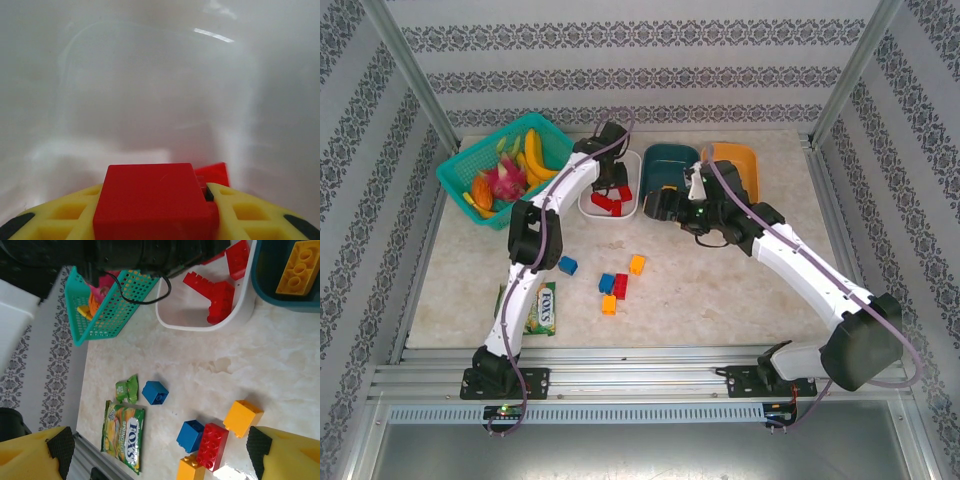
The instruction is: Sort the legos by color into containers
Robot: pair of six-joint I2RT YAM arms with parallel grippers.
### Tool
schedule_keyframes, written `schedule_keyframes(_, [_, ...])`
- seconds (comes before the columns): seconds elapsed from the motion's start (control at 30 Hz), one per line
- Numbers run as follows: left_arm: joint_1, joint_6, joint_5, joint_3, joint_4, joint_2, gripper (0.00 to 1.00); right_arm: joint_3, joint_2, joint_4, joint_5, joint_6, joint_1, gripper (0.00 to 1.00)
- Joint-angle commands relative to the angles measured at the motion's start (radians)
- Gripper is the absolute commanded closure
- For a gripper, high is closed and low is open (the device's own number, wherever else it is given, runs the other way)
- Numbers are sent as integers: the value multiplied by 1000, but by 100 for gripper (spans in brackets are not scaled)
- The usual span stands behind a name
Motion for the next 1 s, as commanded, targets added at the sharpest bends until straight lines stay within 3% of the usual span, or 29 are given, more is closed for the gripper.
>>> schedule_keyframes(0.0, [27, -5, -54, 46, -39, 20, 56, -19, -6, 16, -8, 22, -15, 9])
schedule_keyframes(0.37, [37, -33, -4, 81, -87, 24, 40, -10, 14, -49, -1, -33, -29, 9])
schedule_keyframes(0.53, [34, -50, 28, 91, -102, -72, 35, 10, 8, -163, 74, -122, -18, 10])
schedule_keyframes(0.67, [25, -51, 55, 40, -127, -193, 33, 23, 31, -261, 141, -136, 13, 18])
schedule_keyframes(0.77, [11, -30, 96, -102, -109, -331, 29, 42, 77, -319, 196, -93, 56, 26])
schedule_keyframes(0.83, [5, -18, 144, -260, -51, -452, 26, 74, 121, -358, 247, -57, 99, 28])
schedule_keyframes(0.97, [-7, -42, 221, -661, 135, -737, 12, 158, 238, -417, 322, 23, 192, 29])
